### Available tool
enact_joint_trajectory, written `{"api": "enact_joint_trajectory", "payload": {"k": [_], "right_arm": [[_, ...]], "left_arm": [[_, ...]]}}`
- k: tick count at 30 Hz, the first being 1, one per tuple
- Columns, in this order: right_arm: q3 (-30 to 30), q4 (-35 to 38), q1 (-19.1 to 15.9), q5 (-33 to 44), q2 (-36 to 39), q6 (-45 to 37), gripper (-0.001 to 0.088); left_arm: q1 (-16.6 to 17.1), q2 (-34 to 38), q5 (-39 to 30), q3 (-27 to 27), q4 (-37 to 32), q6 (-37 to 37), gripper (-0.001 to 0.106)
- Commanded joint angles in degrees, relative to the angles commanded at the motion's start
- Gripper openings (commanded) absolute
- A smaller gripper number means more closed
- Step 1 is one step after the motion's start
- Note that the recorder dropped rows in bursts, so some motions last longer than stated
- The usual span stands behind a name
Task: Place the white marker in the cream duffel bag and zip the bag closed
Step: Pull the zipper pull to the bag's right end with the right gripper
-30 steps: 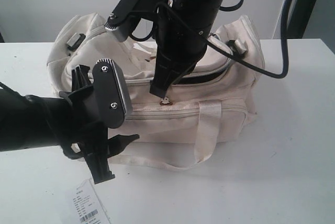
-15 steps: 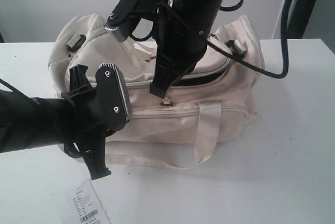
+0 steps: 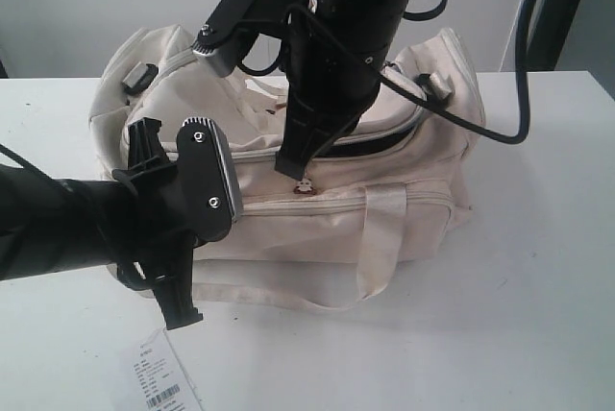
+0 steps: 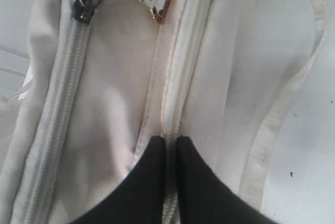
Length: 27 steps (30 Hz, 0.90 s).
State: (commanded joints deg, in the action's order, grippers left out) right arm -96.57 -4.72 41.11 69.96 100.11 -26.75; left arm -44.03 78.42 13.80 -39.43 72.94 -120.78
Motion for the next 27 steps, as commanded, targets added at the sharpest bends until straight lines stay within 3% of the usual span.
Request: {"api": "enact_joint_trajectory", "payload": {"k": [27], "right_arm": [[0.0,-1.3,-1.3,0.0,-2.0,1.4,0.0]], "left_arm": [[0.0,0.0,0.6,-0.3,0.0,1.1,0.0]]}}
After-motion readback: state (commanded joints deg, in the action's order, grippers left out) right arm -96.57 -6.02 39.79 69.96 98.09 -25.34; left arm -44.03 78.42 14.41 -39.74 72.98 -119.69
